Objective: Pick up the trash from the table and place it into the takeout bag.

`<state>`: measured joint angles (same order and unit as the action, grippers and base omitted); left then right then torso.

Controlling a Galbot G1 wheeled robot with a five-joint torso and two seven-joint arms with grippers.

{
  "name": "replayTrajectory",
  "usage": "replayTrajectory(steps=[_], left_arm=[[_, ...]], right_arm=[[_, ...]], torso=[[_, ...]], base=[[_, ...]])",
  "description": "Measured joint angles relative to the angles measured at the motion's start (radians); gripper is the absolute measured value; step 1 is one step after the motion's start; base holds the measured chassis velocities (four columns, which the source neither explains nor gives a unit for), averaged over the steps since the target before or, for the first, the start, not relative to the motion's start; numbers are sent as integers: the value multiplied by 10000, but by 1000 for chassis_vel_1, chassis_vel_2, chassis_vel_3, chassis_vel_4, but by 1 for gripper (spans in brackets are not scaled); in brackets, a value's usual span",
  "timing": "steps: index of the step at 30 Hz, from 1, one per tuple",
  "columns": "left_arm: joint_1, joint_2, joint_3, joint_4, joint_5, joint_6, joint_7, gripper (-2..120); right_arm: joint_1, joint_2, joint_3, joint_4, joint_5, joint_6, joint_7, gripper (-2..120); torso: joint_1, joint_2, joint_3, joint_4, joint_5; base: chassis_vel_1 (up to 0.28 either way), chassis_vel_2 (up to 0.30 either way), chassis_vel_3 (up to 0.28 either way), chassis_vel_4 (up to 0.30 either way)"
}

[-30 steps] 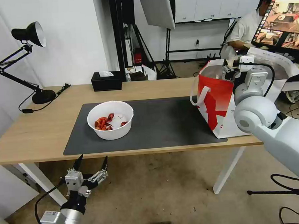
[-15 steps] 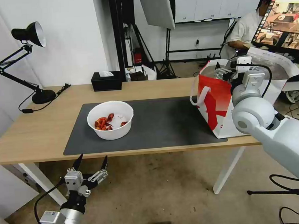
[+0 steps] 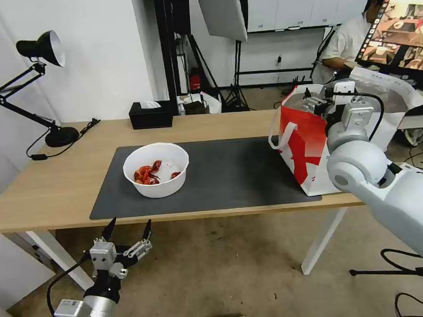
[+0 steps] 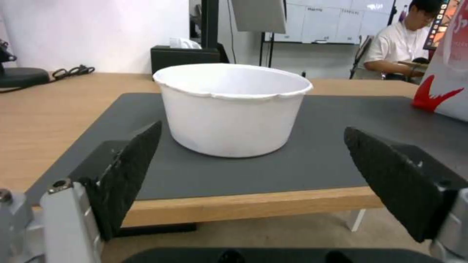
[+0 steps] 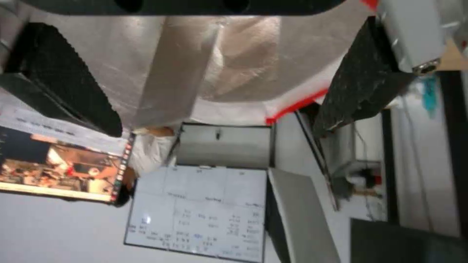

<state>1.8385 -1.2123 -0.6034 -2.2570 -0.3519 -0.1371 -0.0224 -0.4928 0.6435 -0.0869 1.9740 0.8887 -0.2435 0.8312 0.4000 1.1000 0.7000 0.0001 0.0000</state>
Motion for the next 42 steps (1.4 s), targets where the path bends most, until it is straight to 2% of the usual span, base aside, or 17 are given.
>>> replayTrajectory(steps=[5, 8, 9, 12, 17, 19, 25, 27, 28, 31, 35, 42], left_arm=[[5, -15, -2, -39, 1, -5, 1, 100], [31, -35, -10, -59, 3, -16, 1, 100], [31, -35, -10, -59, 3, -16, 1, 100], [43, -43, -42, -68, 6, -37, 5, 100], [38, -60, -60, -68, 8, -61, 7, 100], [35, -97, -72, -68, 12, -84, 14, 100], [37, -123, -68, 13, 33, -170, 35, 100], [-23, -141, -21, 140, 125, -256, 76, 100], [-23, -141, -21, 140, 125, -256, 76, 100], [-112, -189, 116, 336, 179, -297, 123, 100], [-182, -174, 224, 471, 205, -319, 152, 100], [-251, -244, 382, 583, 330, -319, 153, 100]], right_arm=[[-573, -276, 467, 610, 319, 520, -929, 100], [-1477, -543, 1060, 1179, 710, 1187, -2253, 100], [-1477, -543, 1060, 1179, 710, 1187, -2253, 100], [-2349, -837, 1420, 1639, 821, 1799, -3446, 100], [-2874, -1041, 1532, 1854, 904, 2199, -4258, 100], [-3587, -1173, 1753, 2030, 1041, 2622, -5299, 100], [-4743, -1028, 1969, 2006, 985, 3182, -6465, 100], [-5779, -718, 2136, 1598, 406, 3649, -7023, 100], [-5779, -718, 2136, 1598, 406, 3649, -7023, 100], [-7594, -51, 2568, 1041, -433, 4210, -7477, 100], [-8725, 364, 3028, 863, -1006, 4464, -7685, 100], [-9802, 792, 3316, 778, -1867, 4764, -7455, 100]], torso=[[0, 0, 0, 0, -1], [0, 0, -1, 0, -2], [0, 0, -1, 0, -2], [-1, 1, -2, -2, -1], [-1, 1, -2, -2, -1], [-1, 0, -2, -2, -1], [-1, 1, -1, 0, -1], [0, 0, -1, 1, -1], [0, 0, -1, 1, -1], [0, 0, -1, -1, 3], [0, 0, -1, -2, -2], [-1, 0, -1, -2, -1]], base=[[0, 0, 0, 0], [0, 0, 0, 0], [0, 0, 0, 0], [0, 0, 0, 0], [0, 0, 0, 0], [0, 0, 0, 0], [0, 0, 0, 0], [0, 0, 0, 0], [0, 0, 0, 0], [0, 0, 0, 0], [0, 0, 0, 0], [0, 0, 0, 0]])
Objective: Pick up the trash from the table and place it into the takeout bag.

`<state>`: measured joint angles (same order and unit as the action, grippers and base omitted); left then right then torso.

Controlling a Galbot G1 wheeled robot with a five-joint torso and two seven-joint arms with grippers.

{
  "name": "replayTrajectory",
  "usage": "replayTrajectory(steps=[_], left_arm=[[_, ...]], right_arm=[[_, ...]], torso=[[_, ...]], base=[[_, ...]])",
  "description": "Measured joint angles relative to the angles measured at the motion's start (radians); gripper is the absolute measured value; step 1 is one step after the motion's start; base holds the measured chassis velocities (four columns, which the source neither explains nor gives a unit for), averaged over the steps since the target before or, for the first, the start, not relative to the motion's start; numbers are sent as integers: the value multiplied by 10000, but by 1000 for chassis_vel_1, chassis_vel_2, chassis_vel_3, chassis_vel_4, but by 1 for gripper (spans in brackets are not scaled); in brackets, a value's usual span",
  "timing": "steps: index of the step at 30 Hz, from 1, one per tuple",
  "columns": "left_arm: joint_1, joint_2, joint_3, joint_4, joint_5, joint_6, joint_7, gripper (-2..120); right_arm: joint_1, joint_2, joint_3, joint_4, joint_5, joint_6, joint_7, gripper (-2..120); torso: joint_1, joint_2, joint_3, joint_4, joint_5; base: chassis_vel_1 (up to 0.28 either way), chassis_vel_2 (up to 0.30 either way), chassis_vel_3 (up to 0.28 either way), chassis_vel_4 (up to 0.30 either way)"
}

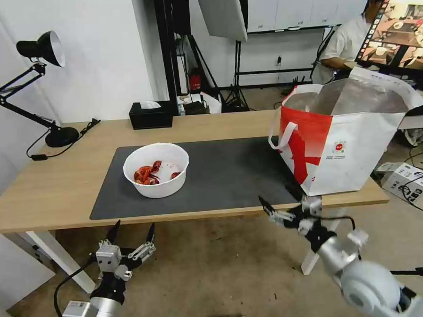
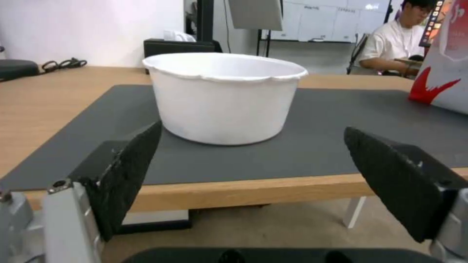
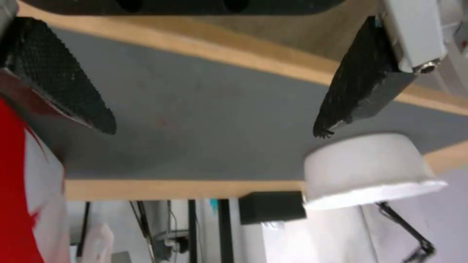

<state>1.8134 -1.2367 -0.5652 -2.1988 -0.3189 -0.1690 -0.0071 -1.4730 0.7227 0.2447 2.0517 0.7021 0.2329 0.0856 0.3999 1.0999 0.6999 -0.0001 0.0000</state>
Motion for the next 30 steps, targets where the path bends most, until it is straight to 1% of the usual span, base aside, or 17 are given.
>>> replayTrajectory(steps=[4, 8, 14, 21, 24, 26, 28, 30], left_arm=[[14, -55, 20, 17, 57, 0, 1, 100], [87, -119, 11, -14, 83, -1, 3, 100], [178, -215, 2, -69, 164, -14, 19, 100], [148, -141, -62, -83, 122, -14, 20, 100], [18, 0, -148, -148, -64, 37, 11, 100], [-266, 345, -340, -276, -520, 259, -91, 100], [-349, 450, -398, -313, -651, 336, -121, 100], [-721, 946, -734, -431, -1311, 630, -287, 100]], right_arm=[[-218, 126, -2, 49, -472, 3, 515, 100], [-356, 212, -56, 229, -655, -131, 867, 100], [-460, 352, -207, 87, -755, -280, 1009, 100], [-464, 356, -247, 69, -773, -296, 1010, 100], [-459, 356, -249, 69, -774, -298, 1010, 100], [-454, 355, -252, 69, -772, -301, 1010, 100], [-452, 355, -252, 69, -772, -302, 1010, 100], [-447, 354, -253, 69, -769, -303, 1011, 100]], torso=[[1, 0, 0, 2, -1], [1, 0, 0, 2, -1], [1, 0, 0, 1, 0], [1, 0, 1, 1, 0], [1, 1, 1, 2, 0], [1, 0, 1, 2, -1], [1, 0, 1, 2, -1], [1, 0, 1, 0, -1]], base=[[0, 0, 0, 0], [0, 0, 0, 0], [0, 0, 0, 0], [0, 0, 0, 0], [0, 0, 0, 0], [0, 0, 0, 0], [0, 0, 0, 0], [0, 0, 0, 0]])
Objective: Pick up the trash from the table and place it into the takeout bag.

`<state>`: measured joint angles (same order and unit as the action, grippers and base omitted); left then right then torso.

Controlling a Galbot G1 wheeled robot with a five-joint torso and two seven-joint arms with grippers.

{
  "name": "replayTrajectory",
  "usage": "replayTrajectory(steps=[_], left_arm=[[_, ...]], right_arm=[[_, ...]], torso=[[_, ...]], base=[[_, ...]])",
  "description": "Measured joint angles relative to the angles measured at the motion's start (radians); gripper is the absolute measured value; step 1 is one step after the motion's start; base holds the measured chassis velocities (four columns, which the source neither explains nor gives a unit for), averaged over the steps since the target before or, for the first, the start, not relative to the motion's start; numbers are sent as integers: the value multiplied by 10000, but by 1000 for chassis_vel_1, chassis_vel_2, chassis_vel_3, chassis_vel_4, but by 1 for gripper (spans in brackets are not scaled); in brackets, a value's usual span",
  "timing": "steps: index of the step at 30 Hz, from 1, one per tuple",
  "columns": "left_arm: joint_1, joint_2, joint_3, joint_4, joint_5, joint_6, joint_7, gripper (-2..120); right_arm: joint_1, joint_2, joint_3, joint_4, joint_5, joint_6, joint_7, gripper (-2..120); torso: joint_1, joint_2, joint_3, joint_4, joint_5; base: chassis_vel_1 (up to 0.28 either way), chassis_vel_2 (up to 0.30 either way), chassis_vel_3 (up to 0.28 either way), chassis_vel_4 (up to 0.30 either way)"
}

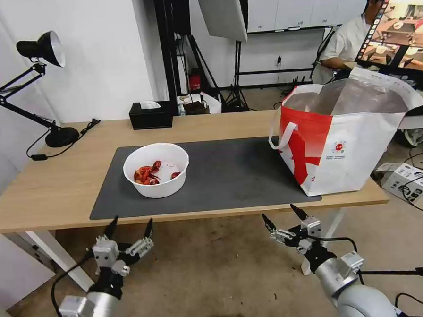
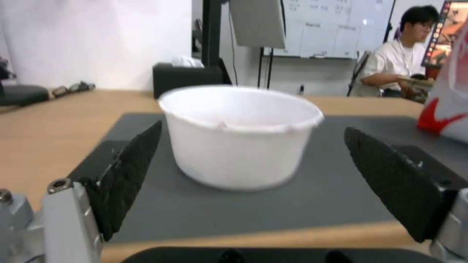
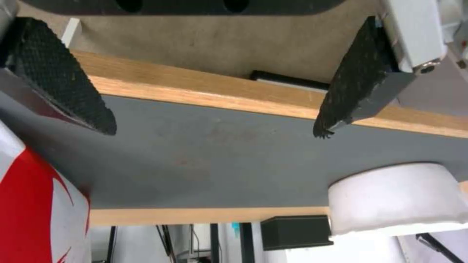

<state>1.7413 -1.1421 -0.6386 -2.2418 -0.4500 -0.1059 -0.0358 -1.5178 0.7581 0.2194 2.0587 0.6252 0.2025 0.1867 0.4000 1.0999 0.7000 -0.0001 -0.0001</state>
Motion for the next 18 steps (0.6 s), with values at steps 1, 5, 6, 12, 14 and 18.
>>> replayTrajectory(steps=[1, 5, 6, 12, 14, 18], left_arm=[[-90, 170, -135, -19, -206, 71, -48, 100], [-949, 1321, -552, 71, -1439, 532, -436, 100], [-949, 1321, -552, 71, -1439, 532, -436, 100], [-2774, 2902, -226, 870, -3203, 1175, -951, 100], [-3153, 3142, -46, 1075, -3430, 1254, -1028, 100], [-4028, 3795, 497, 1625, -3854, 1377, -1133, 100]], right_arm=[[1, -1, -1, -1, 1, -1, 0, 100], [5, -2, 0, 0, 5, -2, 1, 100], [5, -2, 0, 0, 5, -2, 1, 100], [8, -3, 0, -1, 8, -3, 1, 100], [9, -3, 0, 0, 9, -3, 1, 100], [11, -4, 0, 1, 12, -4, 1, 100]], torso=[[0, 1, 0, 0, -1], [-1, 1, 0, 3, 0], [-1, 1, 0, 3, 0], [1, 1, 1, 1, -2], [1, 0, 1, 0, -1], [2, 0, 2, 0, -1]], base=[[0, 0, 0, 0], [0, 0, 0, 0], [0, 0, 0, 0], [0, 0, 0, 0], [0, 0, 0, 0], [0, 0, 0, 0]])
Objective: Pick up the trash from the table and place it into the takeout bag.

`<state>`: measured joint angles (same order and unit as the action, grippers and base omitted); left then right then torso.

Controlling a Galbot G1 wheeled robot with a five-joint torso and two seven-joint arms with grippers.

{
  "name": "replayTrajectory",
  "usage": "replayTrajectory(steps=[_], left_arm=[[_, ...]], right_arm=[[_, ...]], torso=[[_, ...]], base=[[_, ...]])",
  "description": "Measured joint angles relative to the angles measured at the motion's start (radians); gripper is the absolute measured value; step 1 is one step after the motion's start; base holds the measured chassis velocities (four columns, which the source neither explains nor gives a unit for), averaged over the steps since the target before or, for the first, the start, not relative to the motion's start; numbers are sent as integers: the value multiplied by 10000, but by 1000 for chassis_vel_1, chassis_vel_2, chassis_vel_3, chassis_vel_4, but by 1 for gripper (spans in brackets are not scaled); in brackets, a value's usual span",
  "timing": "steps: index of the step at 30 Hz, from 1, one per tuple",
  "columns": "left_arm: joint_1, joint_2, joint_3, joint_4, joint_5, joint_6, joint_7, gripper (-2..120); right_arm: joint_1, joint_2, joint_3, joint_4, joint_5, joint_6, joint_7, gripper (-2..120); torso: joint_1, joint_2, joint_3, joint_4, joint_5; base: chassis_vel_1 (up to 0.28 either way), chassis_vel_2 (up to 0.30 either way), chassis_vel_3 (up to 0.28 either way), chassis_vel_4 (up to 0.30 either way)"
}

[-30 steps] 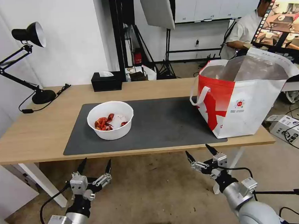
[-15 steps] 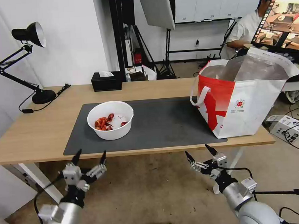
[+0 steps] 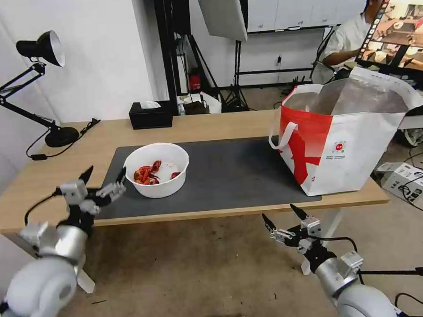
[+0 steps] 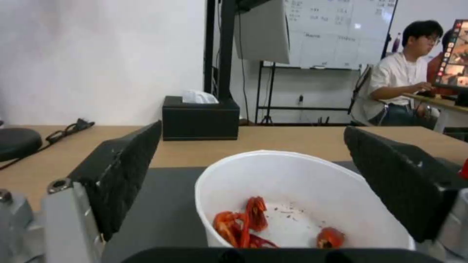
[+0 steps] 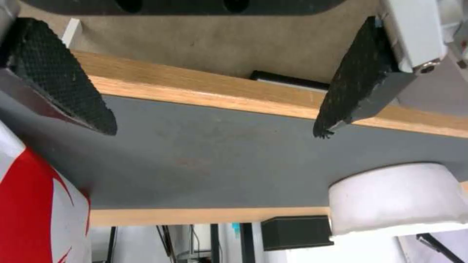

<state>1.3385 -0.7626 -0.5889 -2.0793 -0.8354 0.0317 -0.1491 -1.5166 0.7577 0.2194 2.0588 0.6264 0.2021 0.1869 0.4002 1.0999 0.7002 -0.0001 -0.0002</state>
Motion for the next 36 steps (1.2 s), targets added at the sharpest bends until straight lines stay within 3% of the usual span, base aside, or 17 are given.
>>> replayTrajectory(steps=[3, 7, 10, 11, 13, 14, 17, 18, 22, 28, 36], left_arm=[[-692, 596, 481, 578, -492, 244, -23, 100], [-1116, 768, 756, 819, -1295, 797, -131, 100], [-1897, 989, 1139, 1195, -2777, 1807, -309, 100], [-1897, 989, 1139, 1195, -2777, 1807, -309, 100], [-2218, 1128, 1204, 1321, -3499, 2479, -435, 100], [-2602, 1287, 1287, 1460, -4243, 3285, -670, 100], [-2907, 1401, 1370, 1601, -4805, 3791, -911, 100], [-3231, 1538, 1405, 1808, -5591, 4499, -1262, 100], [-3717, 1690, 1473, 2227, -6700, 5234, -1694, 100], [-4075, 1732, 1592, 2670, -7354, 5687, -1873, 100], [-4120, 1740, 1598, 2568, -7576, 5922, -2053, 100]], right_arm=[[2, 0, 0, 2, 3, 0, 0, 100], [3, 0, 0, 3, 3, 0, 0, 100], [3, -1, 1, 3, 3, 0, 0, 100], [3, -1, 1, 3, 3, 0, 0, 100], [3, -1, 0, 4, 3, 0, -1, 100], [4, -1, 1, 4, 3, 0, -1, 100], [3, -1, 0, 4, 3, 0, -1, 100], [3, -1, 0, 4, 3, 0, -2, 100], [4, -2, 1, 4, 3, 0, -2, 100], [3, -1, 1, 4, 3, 0, -3, 100], [3, -1, 1, 4, 4, 0, -3, 100]], torso=[[0, 0, -1, 1, 1], [0, 0, -1, 4, 0], [0, 0, 0, 0, 0], [0, 0, 0, 0, 0], [0, 0, -1, 2, 1], [-1, 0, -1, 3, 1], [-1, 0, -2, 1, 2], [0, 0, -1, 0, 1], [-1, 0, -2, 3, 2], [0, 1, -1, 1, 1], [-1, 1, -2, 1, 1]], base=[[0, 0, 0, 0], [0, 0, 0, 0], [0, 0, 0, 0], [0, 0, 0, 0], [0, 0, 0, 0], [0, 0, 0, 0], [0, 0, 0, 0], [0, 0, 0, 0], [0, 0, 0, 0], [0, 0, 0, 0], [0, 0, 0, 0]])
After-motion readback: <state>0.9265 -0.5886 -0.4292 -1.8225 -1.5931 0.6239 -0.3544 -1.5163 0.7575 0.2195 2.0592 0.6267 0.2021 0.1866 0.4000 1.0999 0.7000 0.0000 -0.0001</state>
